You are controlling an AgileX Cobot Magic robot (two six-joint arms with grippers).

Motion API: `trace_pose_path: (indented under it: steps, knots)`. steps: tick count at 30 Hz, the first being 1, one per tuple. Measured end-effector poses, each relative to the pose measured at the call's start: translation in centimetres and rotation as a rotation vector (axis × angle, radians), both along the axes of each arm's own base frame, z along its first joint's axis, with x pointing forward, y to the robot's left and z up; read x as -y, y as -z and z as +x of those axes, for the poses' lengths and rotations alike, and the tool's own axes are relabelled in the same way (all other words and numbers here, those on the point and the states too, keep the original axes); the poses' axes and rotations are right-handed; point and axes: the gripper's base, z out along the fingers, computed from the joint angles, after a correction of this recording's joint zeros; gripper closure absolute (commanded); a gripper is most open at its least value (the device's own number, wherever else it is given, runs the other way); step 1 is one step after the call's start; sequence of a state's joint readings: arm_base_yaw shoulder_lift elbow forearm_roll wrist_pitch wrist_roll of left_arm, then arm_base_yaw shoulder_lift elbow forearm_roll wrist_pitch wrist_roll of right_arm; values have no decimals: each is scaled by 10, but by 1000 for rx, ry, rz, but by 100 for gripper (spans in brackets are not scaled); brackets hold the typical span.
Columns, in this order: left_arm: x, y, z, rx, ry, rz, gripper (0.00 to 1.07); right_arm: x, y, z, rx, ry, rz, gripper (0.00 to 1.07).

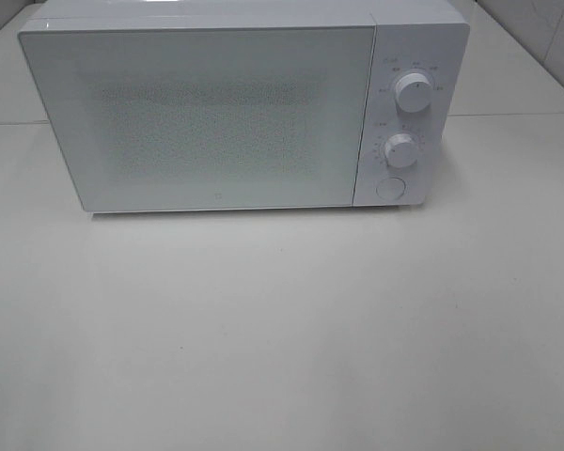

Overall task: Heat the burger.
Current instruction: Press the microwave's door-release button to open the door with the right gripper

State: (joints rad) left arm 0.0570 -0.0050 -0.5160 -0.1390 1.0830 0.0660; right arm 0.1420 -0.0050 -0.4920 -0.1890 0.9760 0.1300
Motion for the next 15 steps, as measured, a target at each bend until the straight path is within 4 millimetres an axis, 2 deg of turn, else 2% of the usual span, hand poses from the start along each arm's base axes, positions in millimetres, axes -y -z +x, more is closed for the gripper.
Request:
trace_pose_path:
  steps: [15]
  knots:
    - [0, 0, 0, 0, 0, 0, 7, 0, 0, 0, 1, 0, 0, 32]
